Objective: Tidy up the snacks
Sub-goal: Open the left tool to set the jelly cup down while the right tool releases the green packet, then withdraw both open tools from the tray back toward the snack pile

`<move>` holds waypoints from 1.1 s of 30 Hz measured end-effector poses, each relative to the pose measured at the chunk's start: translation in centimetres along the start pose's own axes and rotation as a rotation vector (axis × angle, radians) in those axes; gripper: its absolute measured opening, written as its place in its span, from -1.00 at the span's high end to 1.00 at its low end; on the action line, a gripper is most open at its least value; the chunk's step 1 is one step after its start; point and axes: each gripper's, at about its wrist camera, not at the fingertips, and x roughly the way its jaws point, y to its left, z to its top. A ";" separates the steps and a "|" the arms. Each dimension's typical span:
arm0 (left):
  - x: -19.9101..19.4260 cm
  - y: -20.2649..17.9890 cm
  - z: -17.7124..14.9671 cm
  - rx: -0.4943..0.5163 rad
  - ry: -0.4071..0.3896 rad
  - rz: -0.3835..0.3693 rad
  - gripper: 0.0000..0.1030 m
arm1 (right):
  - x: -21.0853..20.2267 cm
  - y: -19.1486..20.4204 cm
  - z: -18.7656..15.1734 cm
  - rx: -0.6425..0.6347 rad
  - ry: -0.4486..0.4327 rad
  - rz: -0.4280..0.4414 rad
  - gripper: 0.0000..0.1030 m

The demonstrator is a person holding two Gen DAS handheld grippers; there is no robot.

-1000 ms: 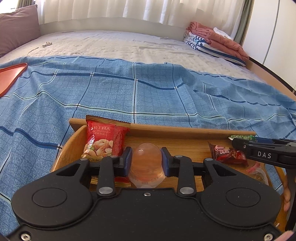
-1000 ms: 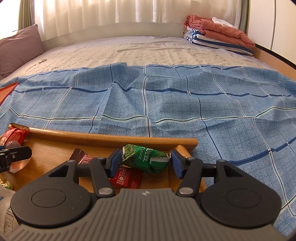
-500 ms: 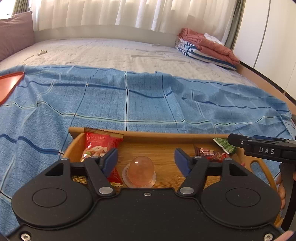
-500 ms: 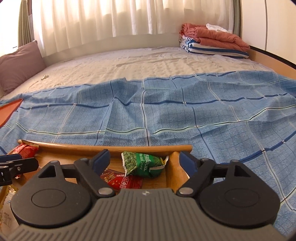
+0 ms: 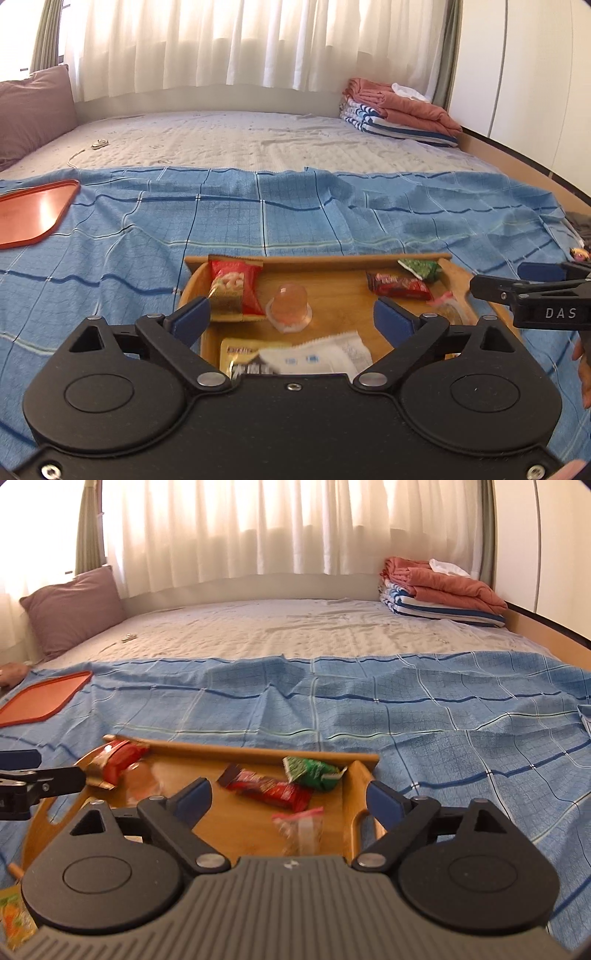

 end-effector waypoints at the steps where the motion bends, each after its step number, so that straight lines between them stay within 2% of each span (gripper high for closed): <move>1: -0.9 -0.1 -0.5 0.001 -0.003 0.001 -0.86 | -0.8 0.3 -0.3 -0.006 -0.006 0.009 -0.87; 7: -6.0 -0.2 -3.6 0.013 -0.030 -0.008 -0.90 | -5.9 1.7 -3.3 -0.031 -0.045 0.052 -0.98; 11: -8.7 0.3 -5.8 -0.017 -0.033 -0.022 -0.90 | -8.8 1.8 -6.1 -0.024 -0.076 0.052 -1.00; 15: -10.8 0.7 -8.5 -0.048 -0.060 0.012 -0.92 | -10.6 1.8 -9.6 0.014 -0.073 0.055 -1.00; 20: -11.8 1.0 -11.6 -0.074 -0.062 0.051 -0.92 | -11.3 2.1 -13.2 0.003 -0.031 0.034 -1.00; 27: -12.2 0.6 -15.3 -0.075 -0.072 0.128 -0.94 | -11.9 3.2 -16.2 -0.045 0.020 0.021 -1.00; 33: -11.8 0.8 -17.2 -0.143 -0.023 0.197 -0.95 | -11.4 4.7 -17.7 -0.092 0.032 0.018 -1.00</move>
